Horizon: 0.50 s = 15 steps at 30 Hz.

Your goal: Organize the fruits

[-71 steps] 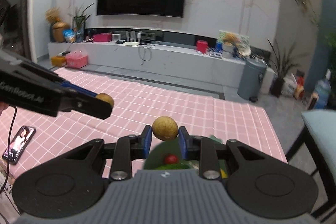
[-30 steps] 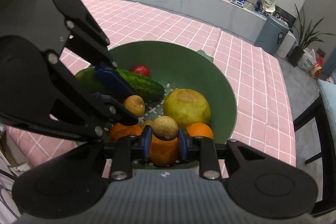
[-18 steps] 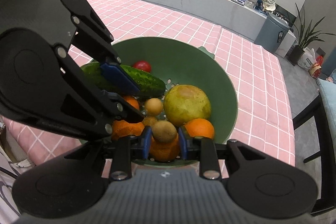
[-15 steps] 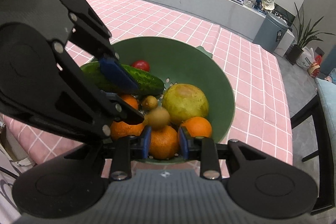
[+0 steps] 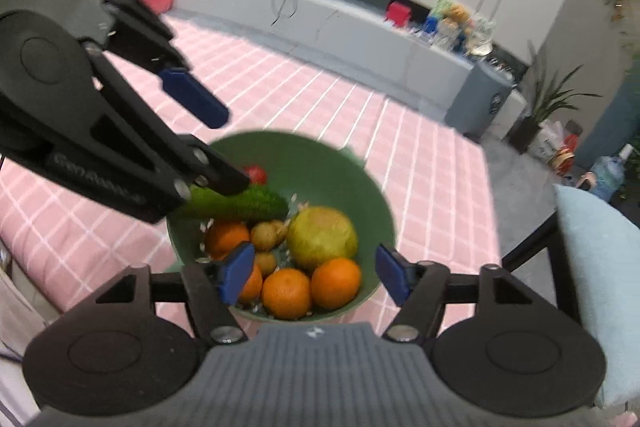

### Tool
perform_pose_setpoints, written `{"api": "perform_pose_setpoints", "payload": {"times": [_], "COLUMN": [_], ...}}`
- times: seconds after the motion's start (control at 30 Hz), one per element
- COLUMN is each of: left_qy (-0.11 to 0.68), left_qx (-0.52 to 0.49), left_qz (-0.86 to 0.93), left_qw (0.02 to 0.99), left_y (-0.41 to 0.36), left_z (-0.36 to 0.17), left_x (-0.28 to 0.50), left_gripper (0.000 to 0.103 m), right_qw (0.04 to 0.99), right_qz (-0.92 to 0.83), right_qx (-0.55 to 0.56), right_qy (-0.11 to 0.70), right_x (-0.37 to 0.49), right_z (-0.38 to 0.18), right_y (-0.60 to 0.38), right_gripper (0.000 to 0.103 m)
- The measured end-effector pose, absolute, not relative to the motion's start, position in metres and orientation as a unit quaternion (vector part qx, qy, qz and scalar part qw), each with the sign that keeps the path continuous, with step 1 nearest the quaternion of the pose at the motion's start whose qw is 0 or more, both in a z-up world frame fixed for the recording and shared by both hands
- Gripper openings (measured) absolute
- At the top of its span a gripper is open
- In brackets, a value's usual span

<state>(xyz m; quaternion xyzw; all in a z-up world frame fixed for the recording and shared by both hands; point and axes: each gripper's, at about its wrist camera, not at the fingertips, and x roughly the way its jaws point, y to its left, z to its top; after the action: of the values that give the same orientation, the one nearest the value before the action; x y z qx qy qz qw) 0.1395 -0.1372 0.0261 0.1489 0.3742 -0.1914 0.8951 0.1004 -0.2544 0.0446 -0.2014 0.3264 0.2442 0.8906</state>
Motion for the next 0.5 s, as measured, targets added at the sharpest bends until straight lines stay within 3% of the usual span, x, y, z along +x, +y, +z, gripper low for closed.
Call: {"api": "perform_pose_setpoints", "payload": {"times": [0.17,0.33,0.5], "left_qy": [0.328,0.294,0.256], "left_qx": [0.098,0.080,0.042], "left_qz": [-0.168,-0.132,-0.090], "left_qw": [0.924,0.943,0.962], "left_y": [-0.114,-0.099,-0.077], "left_z": [0.056,0.074,0.085], "left_x": [0.111,0.084,0.060], "left_gripper": [0.065,0.069,0.084], "right_qw": [0.919,0.947,0.962], "right_qz": [0.217,0.183,0.157], "right_qx": [-0.157,-0.088,-0.007], "right_qy": [0.289,0.250,0.225], "right_x": [0.080,0.062,0.039], "right_z": [0.069,0.091,0.099], "right_y": [-0.259,-0.264,-0.264], "right_gripper": [0.078,0.080,0.089]}}
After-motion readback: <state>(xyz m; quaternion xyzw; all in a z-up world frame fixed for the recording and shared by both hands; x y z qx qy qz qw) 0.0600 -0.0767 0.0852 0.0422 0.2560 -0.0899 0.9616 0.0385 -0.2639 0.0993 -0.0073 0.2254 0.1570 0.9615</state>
